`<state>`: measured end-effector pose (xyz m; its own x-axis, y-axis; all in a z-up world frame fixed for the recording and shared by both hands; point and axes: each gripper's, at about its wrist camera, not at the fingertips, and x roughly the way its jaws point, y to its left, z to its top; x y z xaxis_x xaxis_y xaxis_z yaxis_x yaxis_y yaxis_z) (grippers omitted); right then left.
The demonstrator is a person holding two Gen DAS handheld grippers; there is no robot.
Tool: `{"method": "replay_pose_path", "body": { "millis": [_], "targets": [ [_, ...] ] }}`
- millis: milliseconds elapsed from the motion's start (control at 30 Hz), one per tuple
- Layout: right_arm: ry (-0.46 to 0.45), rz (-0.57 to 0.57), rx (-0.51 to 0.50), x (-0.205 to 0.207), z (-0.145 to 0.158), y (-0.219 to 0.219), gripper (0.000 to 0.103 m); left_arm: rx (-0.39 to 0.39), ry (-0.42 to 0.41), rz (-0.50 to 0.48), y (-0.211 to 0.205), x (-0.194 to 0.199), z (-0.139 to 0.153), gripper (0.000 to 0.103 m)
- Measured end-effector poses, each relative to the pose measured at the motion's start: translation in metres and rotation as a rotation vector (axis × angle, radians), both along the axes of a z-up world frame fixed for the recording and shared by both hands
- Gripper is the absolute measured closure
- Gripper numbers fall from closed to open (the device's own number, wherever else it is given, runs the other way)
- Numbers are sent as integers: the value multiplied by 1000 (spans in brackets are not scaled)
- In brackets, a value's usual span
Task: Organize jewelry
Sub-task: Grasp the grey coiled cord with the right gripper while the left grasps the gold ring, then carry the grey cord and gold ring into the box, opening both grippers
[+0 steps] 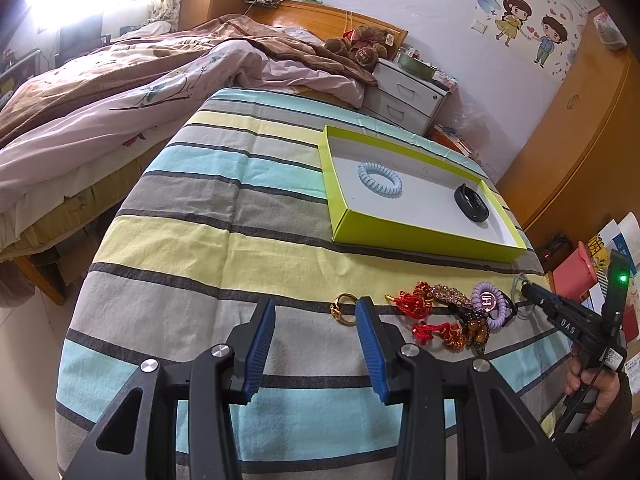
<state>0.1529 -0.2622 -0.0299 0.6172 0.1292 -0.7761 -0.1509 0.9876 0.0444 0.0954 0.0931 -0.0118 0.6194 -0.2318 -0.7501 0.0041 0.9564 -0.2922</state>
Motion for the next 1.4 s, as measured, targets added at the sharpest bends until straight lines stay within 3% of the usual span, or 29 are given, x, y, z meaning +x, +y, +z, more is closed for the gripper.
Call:
{"method": "replay_pose_path", "body": {
  "millis": [367, 467, 667, 967, 1100, 1400],
  "targets": [
    [-88, -77, 50, -23, 32, -19, 90, 76, 30, -91, -25, 11, -12, 61],
    [-96, -78, 63, -28, 35, -20, 90, 149, 22, -94, -34, 16, -14, 61],
    [-104, -72, 73, -30, 37, -20, 90, 209, 26, -113, -46, 20, -20, 61],
    [-105, -57, 77, -29, 36, -16, 90, 241, 17, -121, -53, 19, -22, 62],
    [-102, -51, 81, -28, 35, -14, 90, 250, 14, -120, -54, 19, -21, 74],
    [-102, -42, 82, -27, 35, -11, 90, 247, 5, -132, -55, 16, -19, 80]
  ]
}}
